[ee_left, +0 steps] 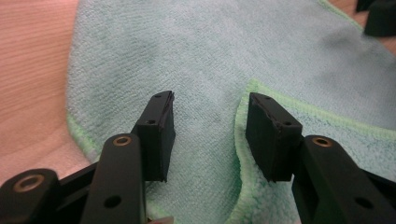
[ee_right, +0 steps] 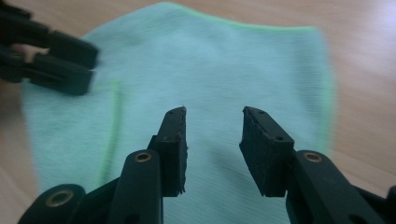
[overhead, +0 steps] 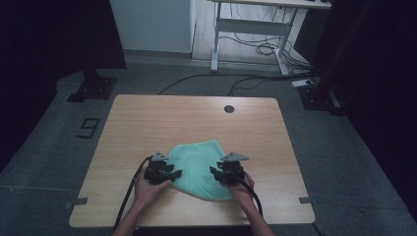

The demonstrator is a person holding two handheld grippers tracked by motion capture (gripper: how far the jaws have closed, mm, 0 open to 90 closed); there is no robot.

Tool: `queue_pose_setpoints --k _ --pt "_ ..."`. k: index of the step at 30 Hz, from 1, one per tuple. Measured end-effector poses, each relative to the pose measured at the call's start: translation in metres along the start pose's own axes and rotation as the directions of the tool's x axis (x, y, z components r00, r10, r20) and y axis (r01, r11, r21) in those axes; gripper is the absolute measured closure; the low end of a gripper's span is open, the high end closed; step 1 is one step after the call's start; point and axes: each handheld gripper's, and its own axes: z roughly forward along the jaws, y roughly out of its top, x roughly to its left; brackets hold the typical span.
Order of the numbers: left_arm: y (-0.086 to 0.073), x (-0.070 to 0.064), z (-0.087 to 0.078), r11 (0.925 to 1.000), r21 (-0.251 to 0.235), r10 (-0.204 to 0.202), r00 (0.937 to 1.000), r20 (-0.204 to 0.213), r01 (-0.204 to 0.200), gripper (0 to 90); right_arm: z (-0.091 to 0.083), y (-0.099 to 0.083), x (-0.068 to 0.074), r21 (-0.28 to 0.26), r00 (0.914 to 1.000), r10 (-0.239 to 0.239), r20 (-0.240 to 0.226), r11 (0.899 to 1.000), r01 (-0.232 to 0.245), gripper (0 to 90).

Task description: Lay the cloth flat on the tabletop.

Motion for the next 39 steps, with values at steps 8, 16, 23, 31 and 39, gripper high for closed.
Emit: queue_pose_setpoints --k 8,16,23,31,39 --pt "-0.001 -0.004 -0.005 0.9997 -0.011 0.022 0.9998 0.001 -0.022 51.0 0.023 -0.01 0.018 0.078 0.9993 -0.024 -0.029 0.997 0.026 60.0" --pt "0.027 0.031 -0.01 0.9987 -0.04 -0.035 0.9943 -0.101 0.031 52.1 0.019 -0.018 0.018 0.068 0.9992 -0.032 -0.024 0.997 0.033 60.4" --pt "0.029 0.036 0.009 0.999 0.027 -0.034 0.9951 -0.093 0.037 58.9 0.017 -0.022 0.017 0.048 0.9994 -0.018 -0.031 0.999 0.019 60.4" --pt "0.033 -0.023 0.012 0.9877 -0.031 0.15 0.9859 -0.074 -0.153 80.2 0.013 -0.026 0.014 0.031 0.9988 0.014 -0.048 0.999 -0.013 59.7" --pt "0.022 -0.07 0.03 0.9699 0.025 0.241 0.9699 0.033 -0.242 63.9 -0.021 -0.026 -0.006 -0.049 0.9973 0.072 0.015 0.996 -0.071 59.7"
